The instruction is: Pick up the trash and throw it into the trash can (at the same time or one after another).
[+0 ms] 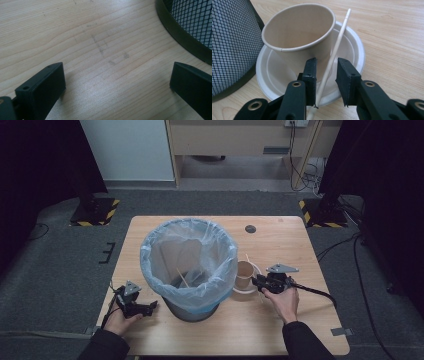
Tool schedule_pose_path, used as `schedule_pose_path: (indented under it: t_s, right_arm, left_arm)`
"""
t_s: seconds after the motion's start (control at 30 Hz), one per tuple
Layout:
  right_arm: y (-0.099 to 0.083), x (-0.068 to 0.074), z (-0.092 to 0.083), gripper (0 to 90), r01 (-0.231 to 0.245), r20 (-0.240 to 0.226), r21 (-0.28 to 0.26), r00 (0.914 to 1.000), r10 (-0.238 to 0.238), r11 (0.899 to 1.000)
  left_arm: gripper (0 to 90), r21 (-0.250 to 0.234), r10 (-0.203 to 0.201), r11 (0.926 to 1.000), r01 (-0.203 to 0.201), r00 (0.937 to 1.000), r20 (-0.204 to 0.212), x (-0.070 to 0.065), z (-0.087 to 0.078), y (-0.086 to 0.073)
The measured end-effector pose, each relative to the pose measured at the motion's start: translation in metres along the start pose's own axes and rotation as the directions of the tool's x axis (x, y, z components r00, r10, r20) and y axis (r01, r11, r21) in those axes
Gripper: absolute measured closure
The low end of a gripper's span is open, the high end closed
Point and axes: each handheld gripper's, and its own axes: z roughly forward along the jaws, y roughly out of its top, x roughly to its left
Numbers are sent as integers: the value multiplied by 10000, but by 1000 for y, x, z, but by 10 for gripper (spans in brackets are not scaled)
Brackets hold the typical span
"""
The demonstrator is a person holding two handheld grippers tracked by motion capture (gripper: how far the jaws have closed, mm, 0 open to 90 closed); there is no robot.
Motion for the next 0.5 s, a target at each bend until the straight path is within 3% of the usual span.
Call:
schedule_pose_path:
  t_s: [0.5]
  right_arm:
    - [-2,1,6,816,61,-54,326,10000,-60,9995]
  left_arm:
    - [0,1,-1,10000,1,10000,-2,0,0,0]
